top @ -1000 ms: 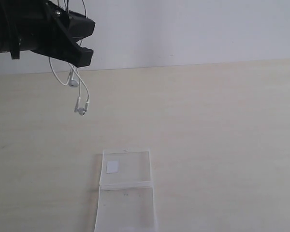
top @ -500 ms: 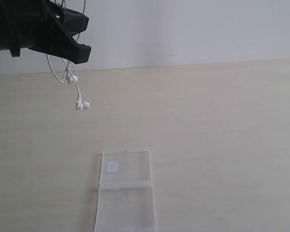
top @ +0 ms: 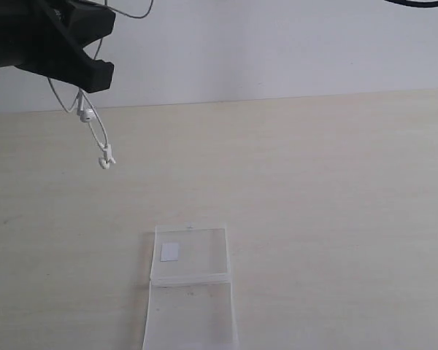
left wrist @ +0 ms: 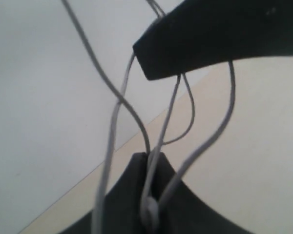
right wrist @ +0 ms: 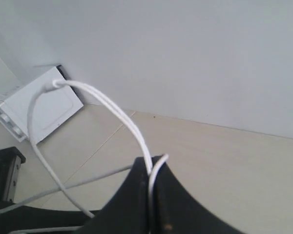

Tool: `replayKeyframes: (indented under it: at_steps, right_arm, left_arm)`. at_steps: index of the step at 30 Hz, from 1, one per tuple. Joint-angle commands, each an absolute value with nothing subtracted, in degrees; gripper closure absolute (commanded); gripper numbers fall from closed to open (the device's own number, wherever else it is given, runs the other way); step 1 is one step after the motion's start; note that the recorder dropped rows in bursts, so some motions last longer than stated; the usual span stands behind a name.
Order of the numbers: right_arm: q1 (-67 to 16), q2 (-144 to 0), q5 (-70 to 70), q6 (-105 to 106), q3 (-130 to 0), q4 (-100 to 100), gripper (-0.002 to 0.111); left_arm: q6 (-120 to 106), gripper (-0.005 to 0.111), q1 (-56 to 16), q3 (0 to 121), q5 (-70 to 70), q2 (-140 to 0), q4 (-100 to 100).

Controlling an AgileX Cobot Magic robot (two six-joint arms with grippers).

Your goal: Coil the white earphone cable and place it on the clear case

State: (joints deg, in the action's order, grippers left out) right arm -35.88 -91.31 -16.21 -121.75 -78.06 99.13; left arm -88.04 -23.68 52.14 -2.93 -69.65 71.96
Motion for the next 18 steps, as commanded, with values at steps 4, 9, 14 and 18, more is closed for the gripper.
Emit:
replayKeyframes:
  at_steps: [4, 9, 14, 18]
  right_arm:
    - [-35.5, -90.8, -14.1, -121.9, -76.2, 99.9, 0.108]
    - [-35.5, -90.8, -13.7, -121.9, -74.1, 99.9, 0.108]
    - [-35.5, -90.8, -13.2, -121.9, -71.5, 99.9, 0.108]
    - [-35.5, -90.8, -13.2, -121.9, -69.3, 99.9, 0.108]
  left_arm:
    - [-88.1, 0.107, -24.0, 51.9, -4.1, -67.4, 72.1]
    - [-88.1, 0.107, -24.0, 51.9, -3.7, -67.0, 72.1]
    - [-88.1, 0.107, -24.0, 51.7, -3.8, -67.0, 72.1]
    - [-88.1, 0.107, -24.0, 51.7, -3.8, -67.0, 72.1]
